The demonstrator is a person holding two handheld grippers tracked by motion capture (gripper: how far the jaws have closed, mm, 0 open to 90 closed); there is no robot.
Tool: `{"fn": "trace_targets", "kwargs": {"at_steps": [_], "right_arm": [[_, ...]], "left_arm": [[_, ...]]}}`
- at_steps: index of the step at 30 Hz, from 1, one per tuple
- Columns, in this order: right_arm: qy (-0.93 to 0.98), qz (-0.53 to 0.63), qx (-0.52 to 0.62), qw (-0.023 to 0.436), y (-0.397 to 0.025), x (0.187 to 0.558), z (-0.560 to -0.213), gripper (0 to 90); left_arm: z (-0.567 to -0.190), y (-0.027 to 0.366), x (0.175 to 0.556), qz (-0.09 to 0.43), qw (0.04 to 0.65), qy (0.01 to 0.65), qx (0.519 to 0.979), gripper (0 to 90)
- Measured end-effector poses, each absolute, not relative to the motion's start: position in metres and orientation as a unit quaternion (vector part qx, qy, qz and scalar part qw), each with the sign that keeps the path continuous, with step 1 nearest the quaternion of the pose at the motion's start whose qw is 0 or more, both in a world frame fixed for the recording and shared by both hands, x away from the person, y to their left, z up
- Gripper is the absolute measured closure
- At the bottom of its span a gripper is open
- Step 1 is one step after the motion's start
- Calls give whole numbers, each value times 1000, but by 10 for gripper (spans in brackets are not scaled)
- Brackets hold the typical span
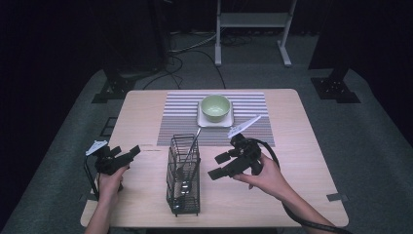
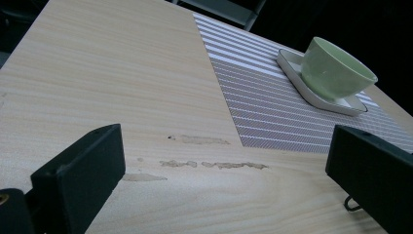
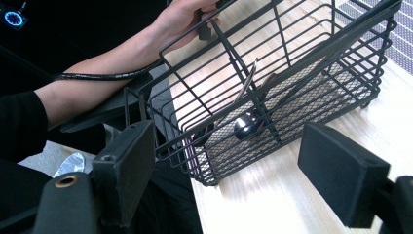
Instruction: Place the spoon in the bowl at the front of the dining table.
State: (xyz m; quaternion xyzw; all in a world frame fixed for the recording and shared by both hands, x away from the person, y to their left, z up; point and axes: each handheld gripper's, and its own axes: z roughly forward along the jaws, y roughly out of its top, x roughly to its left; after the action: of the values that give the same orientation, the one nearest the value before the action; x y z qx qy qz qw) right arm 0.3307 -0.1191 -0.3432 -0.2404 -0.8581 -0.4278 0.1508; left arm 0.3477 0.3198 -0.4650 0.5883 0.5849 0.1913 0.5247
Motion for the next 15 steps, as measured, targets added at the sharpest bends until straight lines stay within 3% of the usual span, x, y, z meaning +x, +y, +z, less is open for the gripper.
{"fn": "trace_targets", "kwargs": {"at_steps": [15], "right_arm": [[-863, -419, -237, 153, -107, 337, -340, 205]], "left_arm": [[-465, 320, 348, 191, 525, 585, 588, 0]]}}
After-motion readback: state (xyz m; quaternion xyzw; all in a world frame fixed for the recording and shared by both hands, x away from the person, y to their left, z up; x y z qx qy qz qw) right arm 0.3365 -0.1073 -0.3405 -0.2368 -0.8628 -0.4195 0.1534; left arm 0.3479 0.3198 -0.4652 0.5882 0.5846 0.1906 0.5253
